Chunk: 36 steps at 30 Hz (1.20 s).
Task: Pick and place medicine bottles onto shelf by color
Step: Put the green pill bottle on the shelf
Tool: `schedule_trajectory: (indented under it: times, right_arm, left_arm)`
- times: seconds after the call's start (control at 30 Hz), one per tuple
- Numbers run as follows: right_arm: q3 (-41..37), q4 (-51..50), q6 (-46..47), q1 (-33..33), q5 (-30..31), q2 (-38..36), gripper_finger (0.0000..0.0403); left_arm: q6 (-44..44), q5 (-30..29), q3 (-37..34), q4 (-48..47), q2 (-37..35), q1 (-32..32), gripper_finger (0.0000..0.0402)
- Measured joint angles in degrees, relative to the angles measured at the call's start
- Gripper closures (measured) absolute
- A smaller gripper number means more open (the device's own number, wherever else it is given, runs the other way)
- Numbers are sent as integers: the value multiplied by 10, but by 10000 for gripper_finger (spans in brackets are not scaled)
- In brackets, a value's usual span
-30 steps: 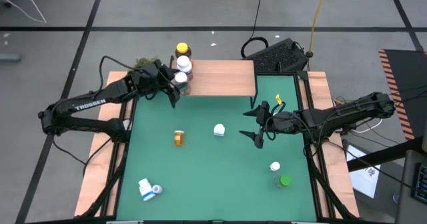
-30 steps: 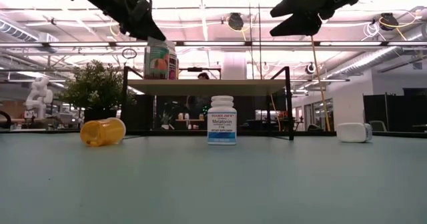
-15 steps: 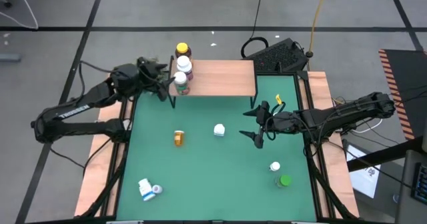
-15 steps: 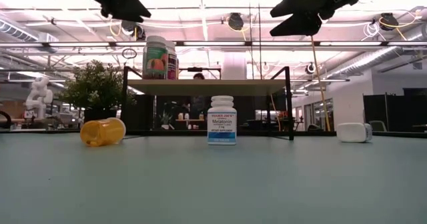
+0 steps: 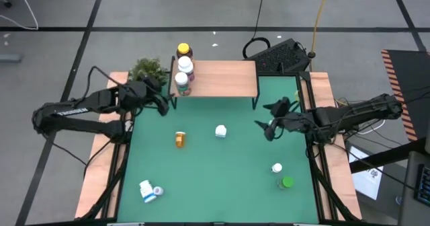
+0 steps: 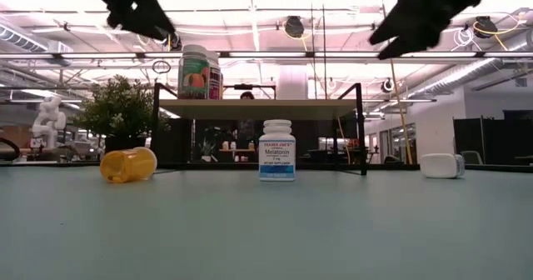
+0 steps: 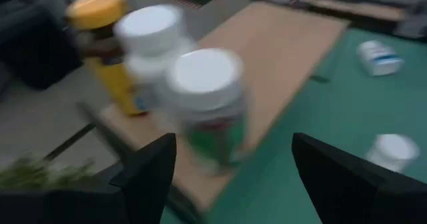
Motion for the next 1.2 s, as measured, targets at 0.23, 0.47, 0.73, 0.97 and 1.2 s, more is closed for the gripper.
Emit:
schedule_trajectory:
  times: [0.23,0.47,0.73,0.97,1.2]
  right_arm:
    - [-28,-19,98,3,-20,-16,40]
    - [-84,44,84,44,-152,29,40]
    - [-7,-7,104,165,-305,26,61]
    - [24,-121,244,316,-260,29,64]
    - [24,-189,467,465,-306,82,65]
  left_arm:
    - [-3,-38,0,79,89,-113,101]
    - [-1,-37,0,156,192,-153,101]
    - [4,-21,0,281,288,-157,101]
    - [-3,73,0,422,356,-166,101]
    - [26,108,0,616,431,-240,101]
